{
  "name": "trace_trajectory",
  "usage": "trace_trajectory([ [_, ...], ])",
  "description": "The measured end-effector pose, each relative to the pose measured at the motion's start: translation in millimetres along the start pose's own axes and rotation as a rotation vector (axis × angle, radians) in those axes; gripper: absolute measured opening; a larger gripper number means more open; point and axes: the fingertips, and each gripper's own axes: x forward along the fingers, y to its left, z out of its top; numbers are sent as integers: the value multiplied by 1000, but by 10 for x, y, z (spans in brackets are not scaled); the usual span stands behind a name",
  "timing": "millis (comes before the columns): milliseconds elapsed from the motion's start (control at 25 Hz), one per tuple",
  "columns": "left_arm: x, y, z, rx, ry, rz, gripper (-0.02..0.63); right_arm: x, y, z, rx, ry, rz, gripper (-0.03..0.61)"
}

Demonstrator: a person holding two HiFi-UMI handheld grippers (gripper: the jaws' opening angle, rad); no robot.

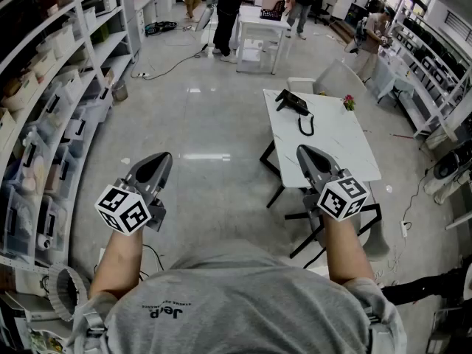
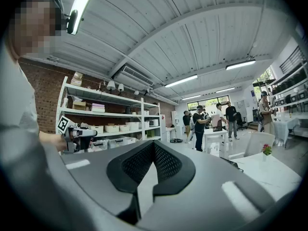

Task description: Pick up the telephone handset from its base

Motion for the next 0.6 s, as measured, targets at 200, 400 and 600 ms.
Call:
trace_trajectory([
  [200, 88, -87, 4, 4, 0, 8, 58, -28, -107, 0, -5, 5, 8, 3],
  [400, 209, -233, 18, 10, -3, 10, 58, -93, -227, 60, -14, 4, 20, 3],
  [600, 324, -409, -46, 14, -1, 14, 58, -175, -329, 104, -23, -10, 46, 3],
])
